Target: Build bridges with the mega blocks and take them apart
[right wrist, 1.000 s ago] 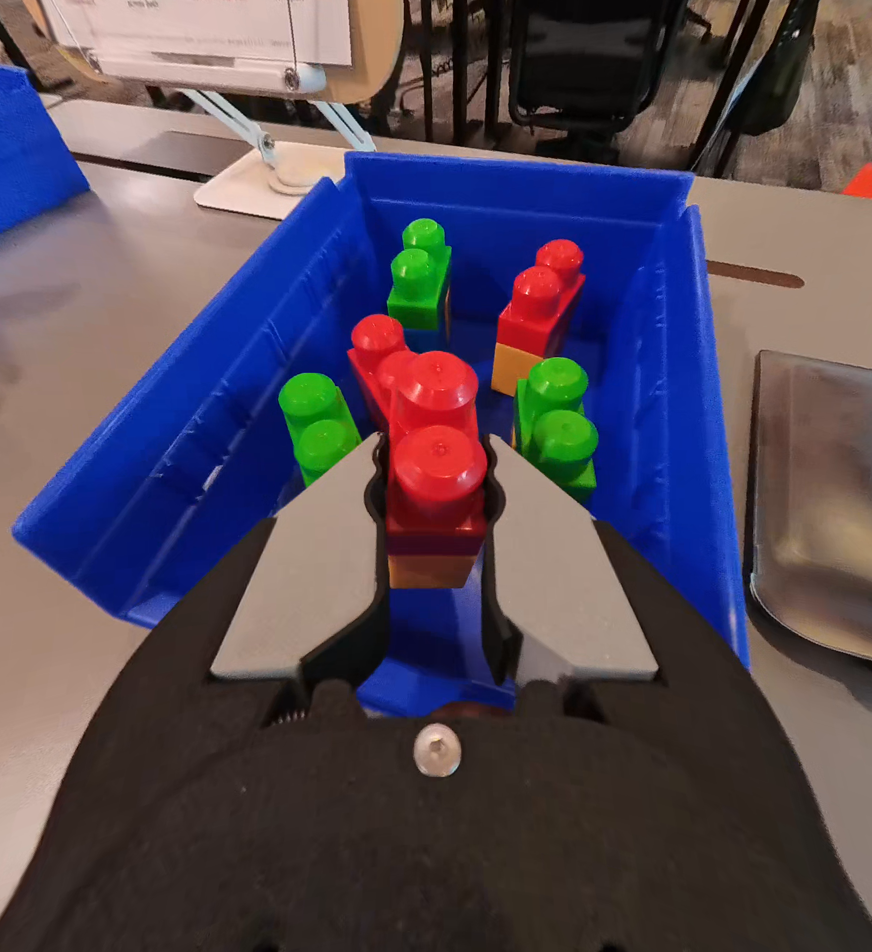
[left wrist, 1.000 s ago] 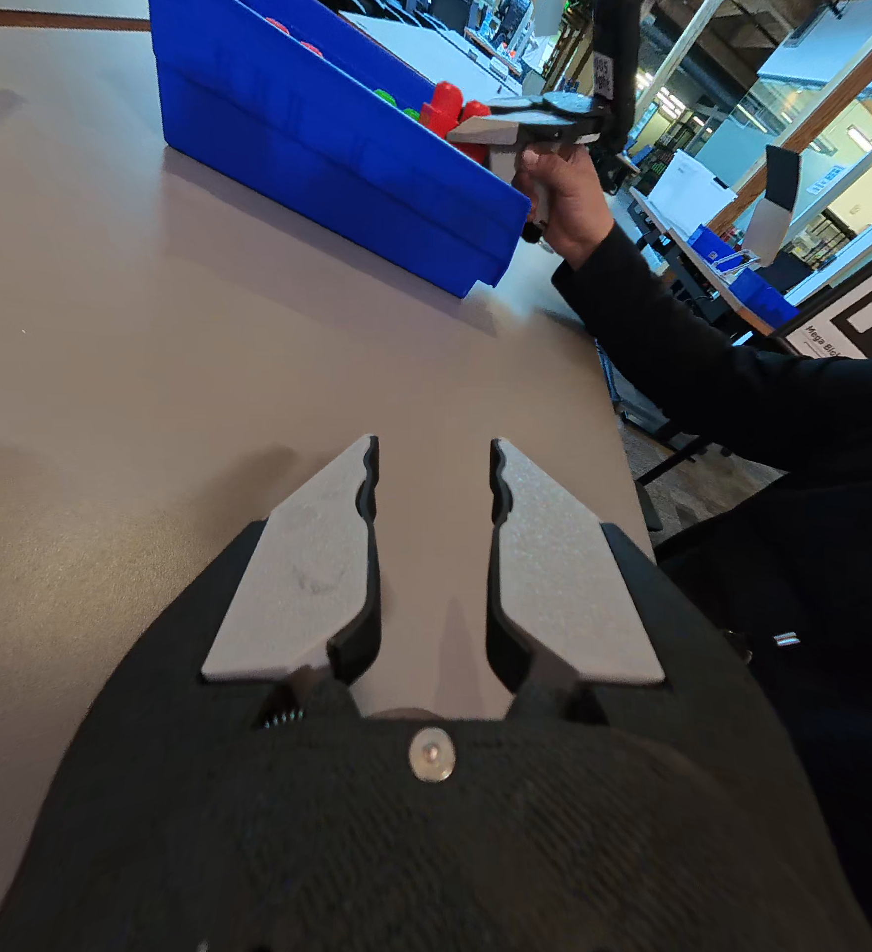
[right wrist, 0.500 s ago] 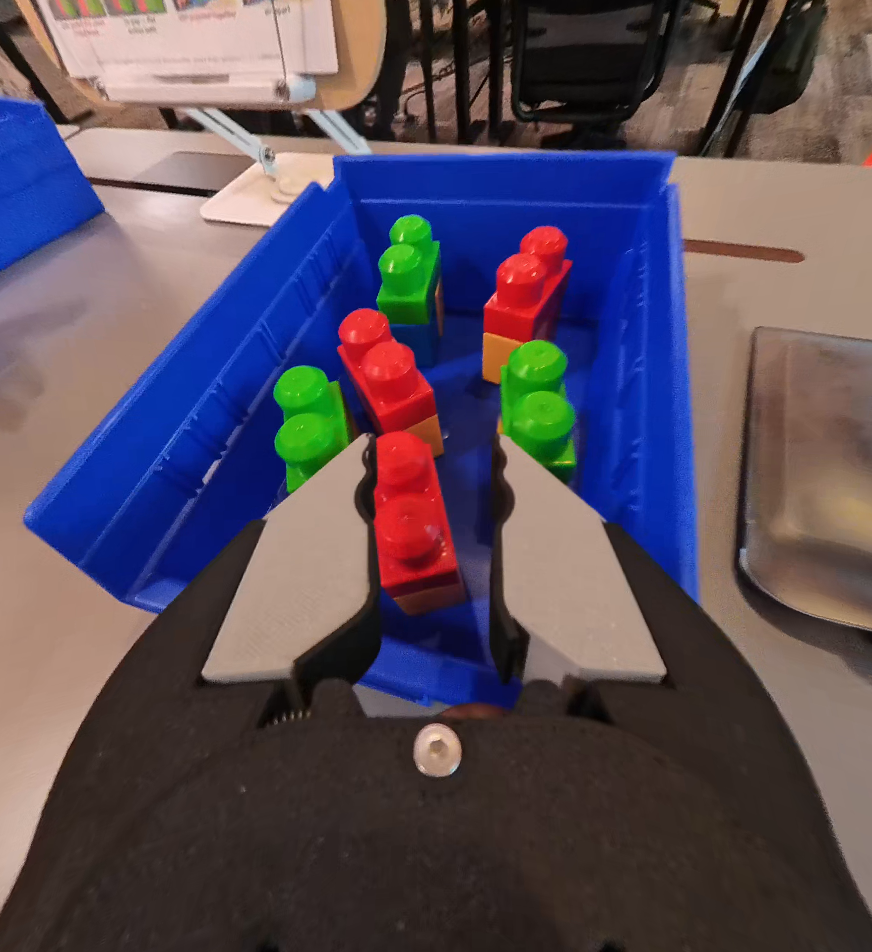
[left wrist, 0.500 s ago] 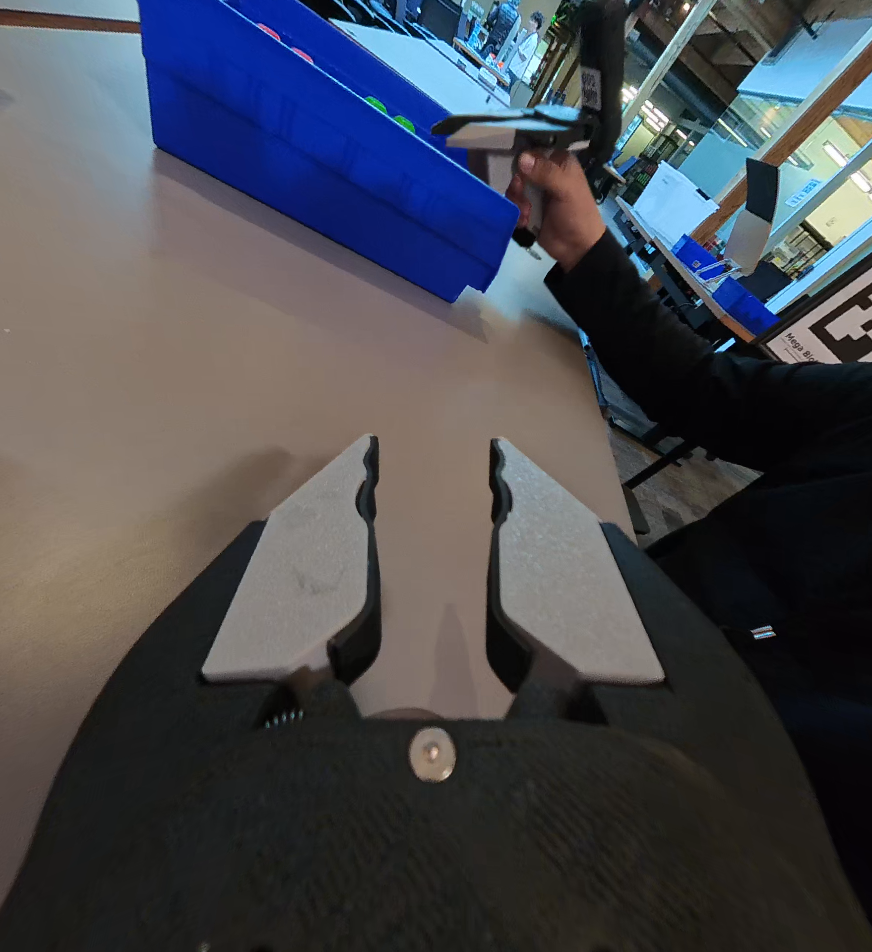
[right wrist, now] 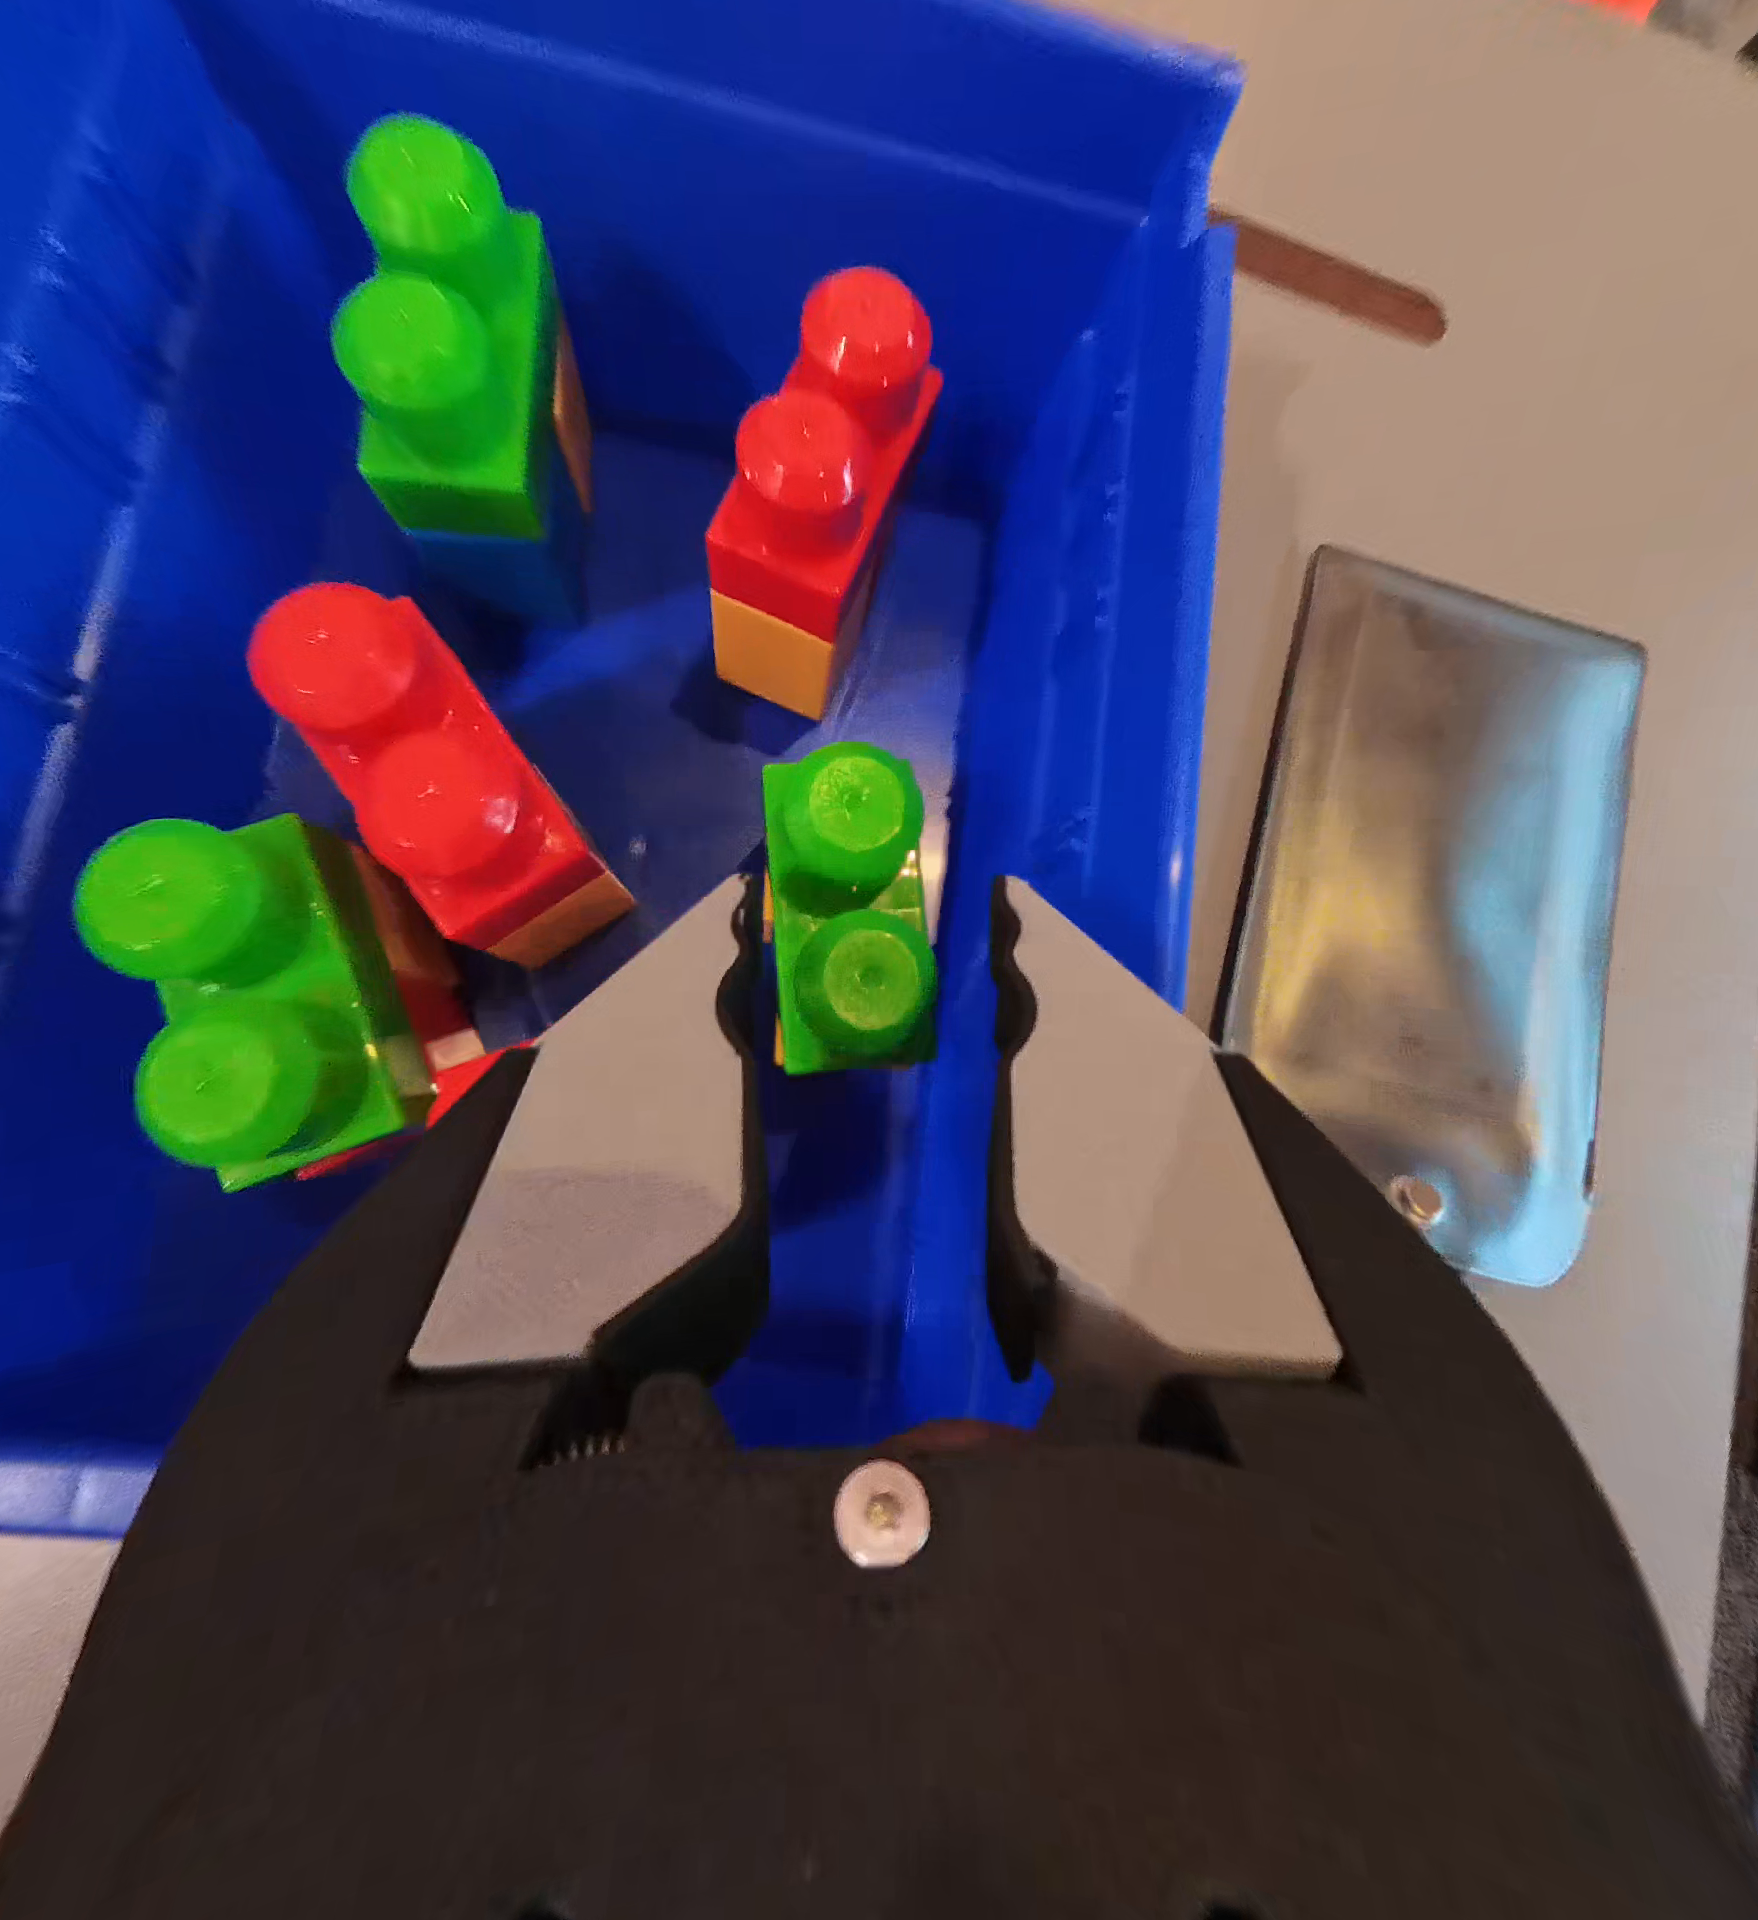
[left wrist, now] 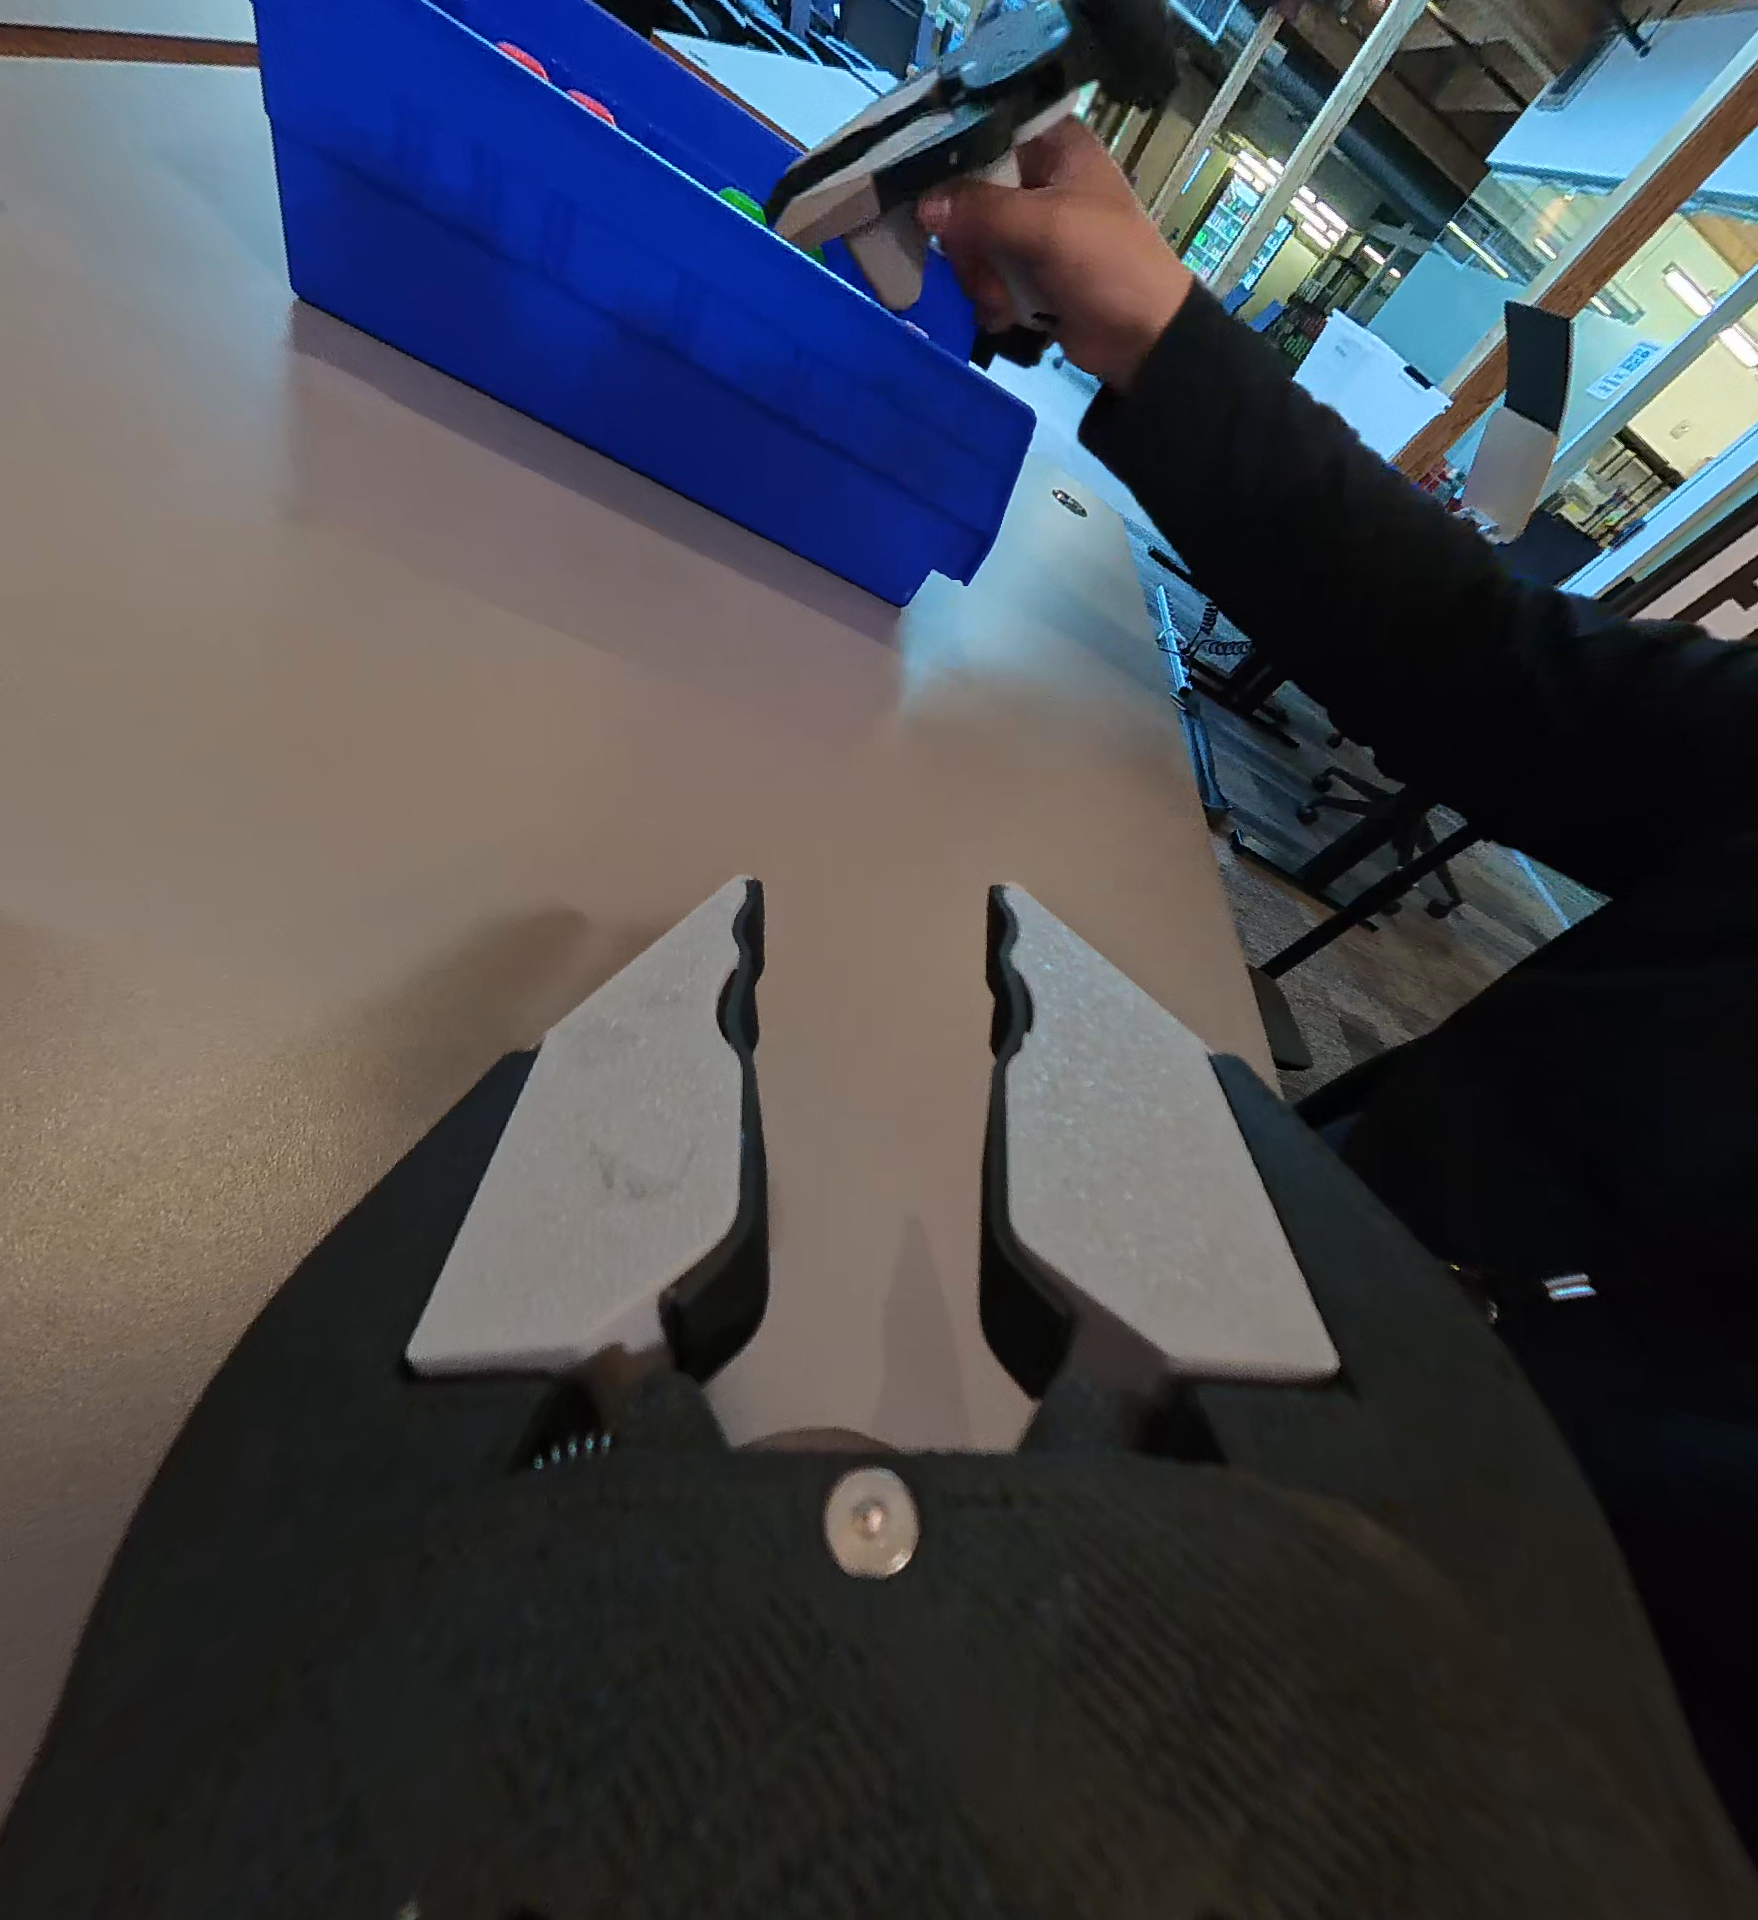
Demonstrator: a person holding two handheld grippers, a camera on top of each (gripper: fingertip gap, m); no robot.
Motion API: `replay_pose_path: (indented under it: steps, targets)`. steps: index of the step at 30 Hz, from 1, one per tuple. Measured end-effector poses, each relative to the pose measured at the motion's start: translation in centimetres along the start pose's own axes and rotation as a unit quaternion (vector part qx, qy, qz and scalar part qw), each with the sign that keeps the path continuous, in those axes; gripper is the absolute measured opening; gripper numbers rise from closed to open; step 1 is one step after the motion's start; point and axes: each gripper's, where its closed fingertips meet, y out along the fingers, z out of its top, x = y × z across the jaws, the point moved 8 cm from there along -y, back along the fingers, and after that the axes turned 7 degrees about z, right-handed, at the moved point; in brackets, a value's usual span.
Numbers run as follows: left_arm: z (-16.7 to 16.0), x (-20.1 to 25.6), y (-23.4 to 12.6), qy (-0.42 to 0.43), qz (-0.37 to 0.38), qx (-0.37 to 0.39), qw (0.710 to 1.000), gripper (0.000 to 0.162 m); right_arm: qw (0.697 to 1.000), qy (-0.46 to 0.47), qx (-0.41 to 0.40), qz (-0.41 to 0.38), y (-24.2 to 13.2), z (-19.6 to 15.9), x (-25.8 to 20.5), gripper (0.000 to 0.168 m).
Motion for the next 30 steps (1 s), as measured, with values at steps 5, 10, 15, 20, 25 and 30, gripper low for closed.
replay_pose_path:
  steps: [5,10,15,20,25,30]
  targets:
    - [0.0,0.2,0.0,0.0,-0.003,0.002,1.0,0.041,0.998,-0.031,-0.049,0.012,2.0,0.2,-0.3,0.031]
    - [0.0,0.5,0.2,0.004,-0.013,-0.003,1.0,0.041,0.983,-0.159,-0.085,0.039,2.6,1.5,-1.0,0.031]
    - [0.0,0.9,0.0,0.014,-0.019,-0.01,1.0,0.041,0.952,-0.271,-0.139,0.031,2.8,2.2,-1.0,0.031]
    - [0.1,0.8,-0.1,0.006,-0.024,-0.005,1.0,0.041,0.946,-0.29,-0.136,0.042,2.8,2.6,-0.8,0.03]
    - [-0.1,0.8,0.1,0.007,-0.025,-0.015,1.0,0.041,0.95,-0.281,-0.129,0.05,2.4,2.6,-0.6,0.031]
    - [-0.2,0.8,0.2,0.009,-0.021,-0.018,1.0,0.041,0.957,-0.258,-0.116,0.061,2.2,2.6,-0.5,0.038]
